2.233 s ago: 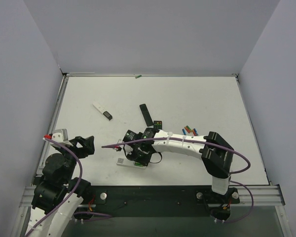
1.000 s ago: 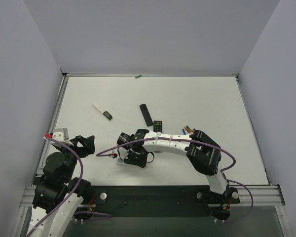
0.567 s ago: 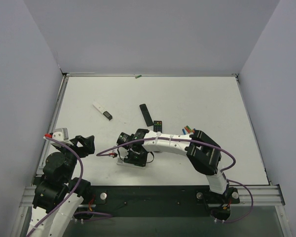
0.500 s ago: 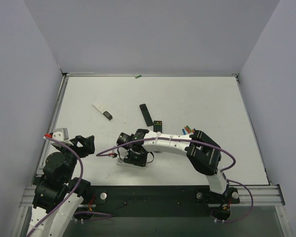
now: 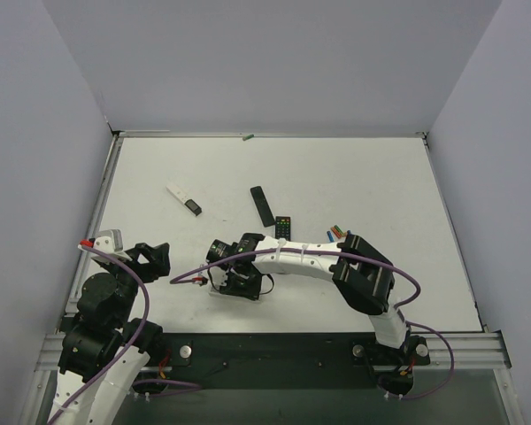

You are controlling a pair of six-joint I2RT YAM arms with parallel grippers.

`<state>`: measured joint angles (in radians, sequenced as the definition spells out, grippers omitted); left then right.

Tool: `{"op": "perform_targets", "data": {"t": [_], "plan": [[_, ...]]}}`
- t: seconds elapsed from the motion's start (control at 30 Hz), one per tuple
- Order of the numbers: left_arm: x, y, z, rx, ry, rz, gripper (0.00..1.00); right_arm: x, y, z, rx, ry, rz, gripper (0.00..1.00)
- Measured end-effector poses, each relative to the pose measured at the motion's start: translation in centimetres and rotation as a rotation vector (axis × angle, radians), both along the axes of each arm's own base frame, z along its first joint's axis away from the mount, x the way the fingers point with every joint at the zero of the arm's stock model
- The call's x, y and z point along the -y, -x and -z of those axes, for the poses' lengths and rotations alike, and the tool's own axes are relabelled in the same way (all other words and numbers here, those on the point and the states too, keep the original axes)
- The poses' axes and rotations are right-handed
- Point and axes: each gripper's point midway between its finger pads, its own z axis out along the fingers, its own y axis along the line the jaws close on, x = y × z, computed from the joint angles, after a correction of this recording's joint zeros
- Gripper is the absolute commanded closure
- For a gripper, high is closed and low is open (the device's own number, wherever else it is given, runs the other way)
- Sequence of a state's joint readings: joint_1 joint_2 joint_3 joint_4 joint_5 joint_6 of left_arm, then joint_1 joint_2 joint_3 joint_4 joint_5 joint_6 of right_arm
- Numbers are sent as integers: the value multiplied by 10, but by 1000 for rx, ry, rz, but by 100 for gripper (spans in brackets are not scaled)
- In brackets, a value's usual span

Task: Load the batteries into the remote control
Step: Load the battery cover into the remote control.

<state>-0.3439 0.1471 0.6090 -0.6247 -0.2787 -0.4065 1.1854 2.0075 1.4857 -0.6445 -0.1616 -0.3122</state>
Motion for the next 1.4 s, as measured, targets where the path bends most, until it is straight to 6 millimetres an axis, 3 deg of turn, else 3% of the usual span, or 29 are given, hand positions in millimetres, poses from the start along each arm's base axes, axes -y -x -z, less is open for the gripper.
{"op": "perform_targets", "data": {"t": [1.4], "plan": [[1, 0, 1, -4, -1, 3, 15, 2, -1, 0, 8, 13, -3, 73]]}}
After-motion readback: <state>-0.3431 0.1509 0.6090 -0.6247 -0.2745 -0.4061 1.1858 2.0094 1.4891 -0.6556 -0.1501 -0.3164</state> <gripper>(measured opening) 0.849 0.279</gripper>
